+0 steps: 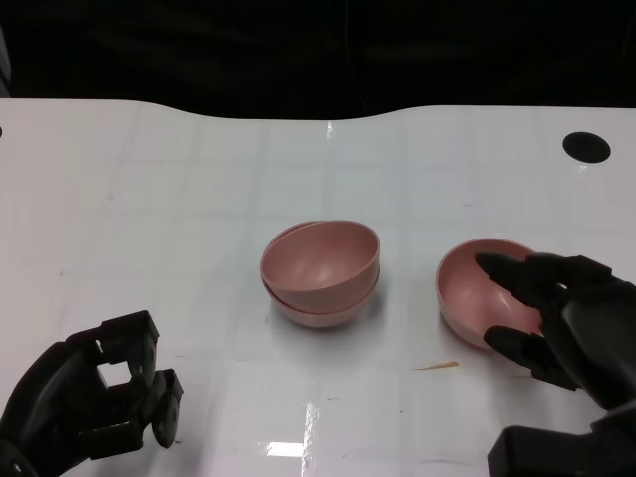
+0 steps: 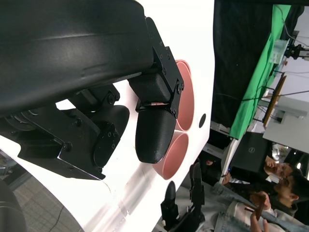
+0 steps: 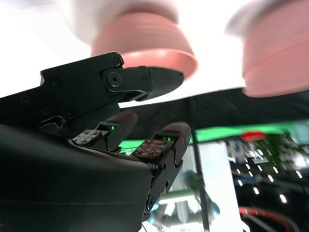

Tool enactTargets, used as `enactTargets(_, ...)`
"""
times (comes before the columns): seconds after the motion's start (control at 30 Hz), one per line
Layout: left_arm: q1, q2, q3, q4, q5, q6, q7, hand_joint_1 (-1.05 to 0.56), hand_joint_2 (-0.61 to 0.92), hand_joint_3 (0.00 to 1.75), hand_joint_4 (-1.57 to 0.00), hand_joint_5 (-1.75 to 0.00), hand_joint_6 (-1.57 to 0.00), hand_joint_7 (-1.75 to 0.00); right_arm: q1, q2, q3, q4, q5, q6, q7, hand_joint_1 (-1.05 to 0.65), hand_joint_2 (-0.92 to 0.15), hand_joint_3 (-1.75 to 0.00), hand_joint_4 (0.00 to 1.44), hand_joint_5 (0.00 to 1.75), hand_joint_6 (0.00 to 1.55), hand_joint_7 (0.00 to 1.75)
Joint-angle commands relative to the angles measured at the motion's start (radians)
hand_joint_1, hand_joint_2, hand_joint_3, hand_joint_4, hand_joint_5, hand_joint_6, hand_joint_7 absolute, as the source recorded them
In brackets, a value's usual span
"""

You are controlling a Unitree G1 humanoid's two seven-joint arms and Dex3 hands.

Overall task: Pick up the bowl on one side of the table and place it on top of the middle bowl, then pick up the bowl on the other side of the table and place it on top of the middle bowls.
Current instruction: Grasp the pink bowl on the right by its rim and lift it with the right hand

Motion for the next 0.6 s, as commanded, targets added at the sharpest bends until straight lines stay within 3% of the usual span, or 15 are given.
enactTargets(0.03, -0.002, 0.003, 0.007, -0.015, 0.015, 0.009, 0.022, 0.22, 0.77, 1.46, -1.06, -1.75, -0.89, -1.75, -0.056, -0.045, 0.036, 0.022, 0.001, 0.084, 0.045, -0.84, -0.92, -0.27, 0.41, 0.00, 0.38, 0.00)
enactTargets(0.3, 0.001, 0.004, 0.006, -0.047, 0.027, 0.035, 0.044, 0.22, 0.75, 1.50, -1.06, -1.75, -0.89, -1.75, -0.178, -0.076, 0.129, 0.220, 0.049, 0.180, 0.052, -0.83, -0.92, -0.25, 0.36, 0.00, 0.34, 0.00)
enactTargets(0.6, 0.017, -0.007, 0.010, -0.111, 0.026, 0.086, 0.097, 0.27, 0.81, 1.44, -1.05, -1.75, -0.88, -1.75, -0.308, -0.063, 0.246, 0.518, 0.109, 0.157, -0.049, -0.80, -0.92, -0.26, 0.39, 0.02, 0.38, 0.02)
